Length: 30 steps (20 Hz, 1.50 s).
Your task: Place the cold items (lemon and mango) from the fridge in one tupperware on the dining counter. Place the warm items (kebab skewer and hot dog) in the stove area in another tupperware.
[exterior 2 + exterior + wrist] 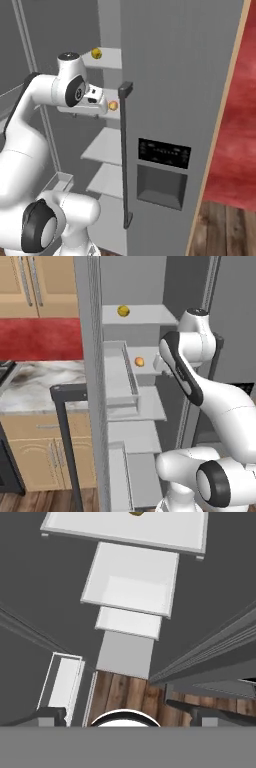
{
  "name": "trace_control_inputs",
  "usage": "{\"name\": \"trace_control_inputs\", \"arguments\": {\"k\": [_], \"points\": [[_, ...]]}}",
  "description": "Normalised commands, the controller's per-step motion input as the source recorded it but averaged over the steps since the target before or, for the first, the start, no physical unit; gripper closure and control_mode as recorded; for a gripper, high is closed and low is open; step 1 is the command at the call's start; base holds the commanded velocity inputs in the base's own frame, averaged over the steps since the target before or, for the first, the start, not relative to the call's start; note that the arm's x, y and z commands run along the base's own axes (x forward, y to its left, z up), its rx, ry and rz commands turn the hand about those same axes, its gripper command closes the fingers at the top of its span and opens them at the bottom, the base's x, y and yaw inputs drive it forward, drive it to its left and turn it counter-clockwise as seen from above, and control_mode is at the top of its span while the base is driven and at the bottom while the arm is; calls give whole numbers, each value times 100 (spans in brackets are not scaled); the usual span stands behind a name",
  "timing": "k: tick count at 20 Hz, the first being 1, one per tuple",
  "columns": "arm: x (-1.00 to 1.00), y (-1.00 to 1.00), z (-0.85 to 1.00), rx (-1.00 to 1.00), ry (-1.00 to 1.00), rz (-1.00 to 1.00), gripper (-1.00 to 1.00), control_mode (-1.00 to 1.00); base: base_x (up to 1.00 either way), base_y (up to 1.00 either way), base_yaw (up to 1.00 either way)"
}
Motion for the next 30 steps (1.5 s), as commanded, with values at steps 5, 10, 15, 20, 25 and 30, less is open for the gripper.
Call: {"name": "trace_control_inputs", "arguments": {"k": [5,10,15,20,25,30], "points": [[0,0,0,0,0,0,-100,100,1,-59,30],[0,0,0,0,0,0,-100,100,5,-40,33],[0,0,0,0,0,0,-100,100,0,4,24],[0,0,0,0,0,0,-100,100,16,13,25],[0,0,0,0,0,0,-100,100,26,2,3],[0,0,0,0,0,0,-100,100,53,2,0]]}}
